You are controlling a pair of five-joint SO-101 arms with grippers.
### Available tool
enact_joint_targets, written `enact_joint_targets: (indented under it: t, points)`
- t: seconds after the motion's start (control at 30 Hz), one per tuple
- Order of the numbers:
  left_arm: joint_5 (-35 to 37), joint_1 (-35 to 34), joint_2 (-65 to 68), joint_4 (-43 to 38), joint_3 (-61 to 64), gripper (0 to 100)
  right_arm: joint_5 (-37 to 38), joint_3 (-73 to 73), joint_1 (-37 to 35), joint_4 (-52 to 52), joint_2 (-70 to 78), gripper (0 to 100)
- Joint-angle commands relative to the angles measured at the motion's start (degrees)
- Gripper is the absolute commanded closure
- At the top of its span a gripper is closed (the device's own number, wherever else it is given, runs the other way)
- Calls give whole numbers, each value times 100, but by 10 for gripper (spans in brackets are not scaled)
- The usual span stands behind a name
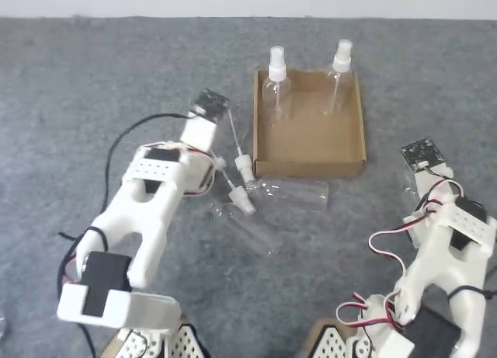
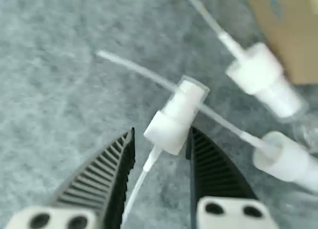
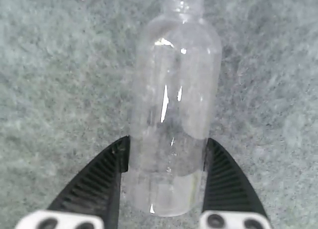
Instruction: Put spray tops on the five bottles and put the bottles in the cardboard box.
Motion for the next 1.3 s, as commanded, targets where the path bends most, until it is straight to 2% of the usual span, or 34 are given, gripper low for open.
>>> enact_joint_targets:
  t: [0.0, 0.4, 0.77, 1.27]
  points:
    - [79, -114, -105, 70, -391, 848, 79, 132, 92, 4, 4, 900]
    - [18, 264, 149, 993, -1587, 845, 97, 132, 101, -31, 4, 898]
    - [-378, -70, 844, 1011, -1807, 848, 97, 132, 119, -31, 4, 897]
    - [-448, 26, 1811, 914, -2369, 849, 97, 141, 119, 13, 4, 898]
